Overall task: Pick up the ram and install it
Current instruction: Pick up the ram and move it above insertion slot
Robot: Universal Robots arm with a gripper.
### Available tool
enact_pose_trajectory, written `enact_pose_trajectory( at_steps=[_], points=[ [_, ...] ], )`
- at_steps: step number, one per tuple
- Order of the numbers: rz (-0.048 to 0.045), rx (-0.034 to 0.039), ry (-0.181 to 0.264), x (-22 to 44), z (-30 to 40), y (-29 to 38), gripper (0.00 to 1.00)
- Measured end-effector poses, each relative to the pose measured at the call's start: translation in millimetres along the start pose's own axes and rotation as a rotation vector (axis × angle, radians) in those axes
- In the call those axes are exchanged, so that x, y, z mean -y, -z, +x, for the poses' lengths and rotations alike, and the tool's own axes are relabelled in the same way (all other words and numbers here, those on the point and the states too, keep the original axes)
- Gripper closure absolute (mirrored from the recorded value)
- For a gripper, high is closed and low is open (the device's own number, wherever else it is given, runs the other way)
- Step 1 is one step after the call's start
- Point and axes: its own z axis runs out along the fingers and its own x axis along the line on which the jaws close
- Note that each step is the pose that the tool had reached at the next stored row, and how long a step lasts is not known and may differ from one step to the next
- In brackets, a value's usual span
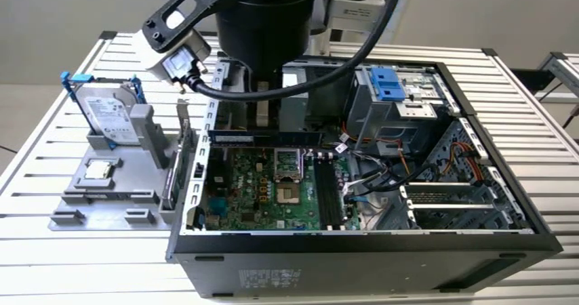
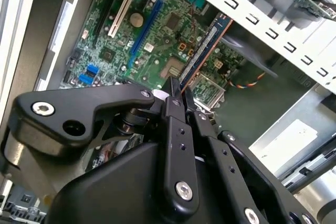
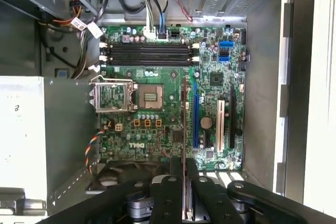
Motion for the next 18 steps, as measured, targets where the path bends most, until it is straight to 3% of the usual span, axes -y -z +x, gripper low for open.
enact_pose_trajectory(
  at_steps=[18],
  points=[
    [0.0001,0.0000,0.000,-37.5,0.5,-0.8,1.00]
  ],
)
